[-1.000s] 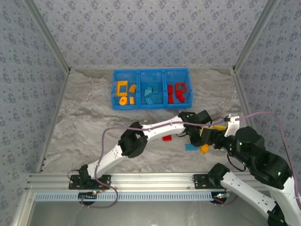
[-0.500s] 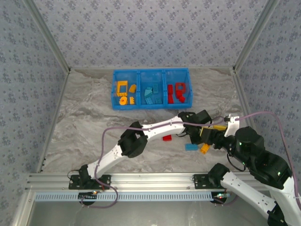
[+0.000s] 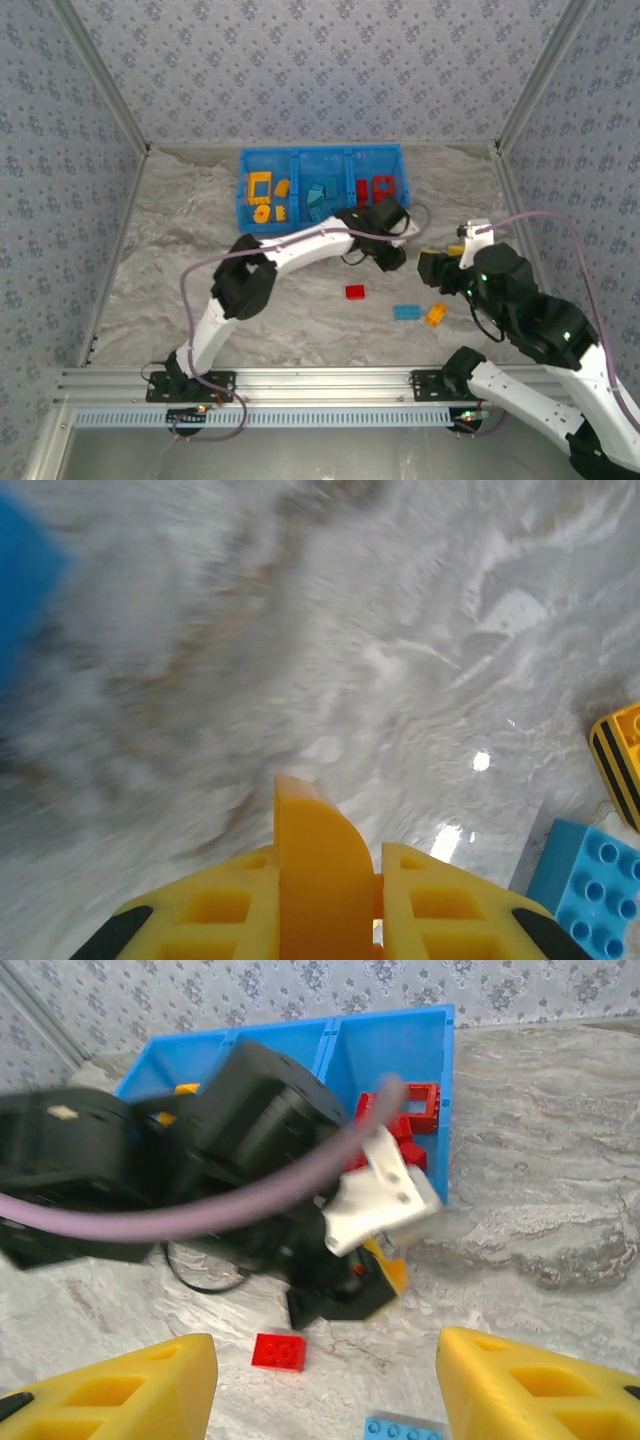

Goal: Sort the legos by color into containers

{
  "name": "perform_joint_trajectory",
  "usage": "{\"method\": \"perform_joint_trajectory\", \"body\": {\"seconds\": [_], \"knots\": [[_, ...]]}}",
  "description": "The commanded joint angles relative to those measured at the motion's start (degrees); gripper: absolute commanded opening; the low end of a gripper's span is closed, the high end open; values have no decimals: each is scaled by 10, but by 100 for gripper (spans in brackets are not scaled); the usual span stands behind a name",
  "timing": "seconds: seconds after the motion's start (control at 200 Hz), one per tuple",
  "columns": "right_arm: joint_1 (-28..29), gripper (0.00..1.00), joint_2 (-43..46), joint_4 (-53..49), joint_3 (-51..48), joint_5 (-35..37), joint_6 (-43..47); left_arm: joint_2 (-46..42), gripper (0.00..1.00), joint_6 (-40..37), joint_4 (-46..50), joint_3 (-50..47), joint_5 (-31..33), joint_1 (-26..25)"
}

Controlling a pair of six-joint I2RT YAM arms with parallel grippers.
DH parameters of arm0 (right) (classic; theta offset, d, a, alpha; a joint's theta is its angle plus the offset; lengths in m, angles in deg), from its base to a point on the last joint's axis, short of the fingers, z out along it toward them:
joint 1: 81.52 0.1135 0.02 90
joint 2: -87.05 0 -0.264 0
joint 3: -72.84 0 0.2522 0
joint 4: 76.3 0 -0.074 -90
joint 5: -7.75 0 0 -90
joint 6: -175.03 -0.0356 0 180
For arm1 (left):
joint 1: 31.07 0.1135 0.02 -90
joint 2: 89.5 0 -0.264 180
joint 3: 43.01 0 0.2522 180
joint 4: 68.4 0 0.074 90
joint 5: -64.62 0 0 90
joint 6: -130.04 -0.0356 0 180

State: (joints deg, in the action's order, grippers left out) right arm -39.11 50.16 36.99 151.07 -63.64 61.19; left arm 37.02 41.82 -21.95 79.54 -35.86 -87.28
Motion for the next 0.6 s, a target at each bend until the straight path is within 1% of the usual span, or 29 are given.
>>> {"method": "perform_joint_trajectory", "body": {"seconds": [0.0,0.105,0.185,0.27,0.33,0.4,0.48,0.555,0.595], "knots": [[23,62,-24,47,8,29,56,-97,14,54,-29,-62,7,35],[72,62,-55,94,-8,57,77,-177,14,77,-30,-138,7,81],[123,62,-91,137,-14,81,92,-238,14,91,-27,-188,11,123],[178,63,-140,191,-17,107,113,-293,14,98,-12,-227,30,165],[198,63,-171,240,-22,109,124,-322,14,111,-6,-250,34,202],[216,63,-204,309,-34,104,144,-340,14,125,-8,-271,27,249],[229,63,-247,379,-34,103,164,-342,15,138,-8,-277,21,294],[233,63,-297,412,-14,118,171,-329,15,157,-21,-276,10,334],[234,64,-324,422,1,124,172,-315,15,167,-32,-272,-7,353]]}}
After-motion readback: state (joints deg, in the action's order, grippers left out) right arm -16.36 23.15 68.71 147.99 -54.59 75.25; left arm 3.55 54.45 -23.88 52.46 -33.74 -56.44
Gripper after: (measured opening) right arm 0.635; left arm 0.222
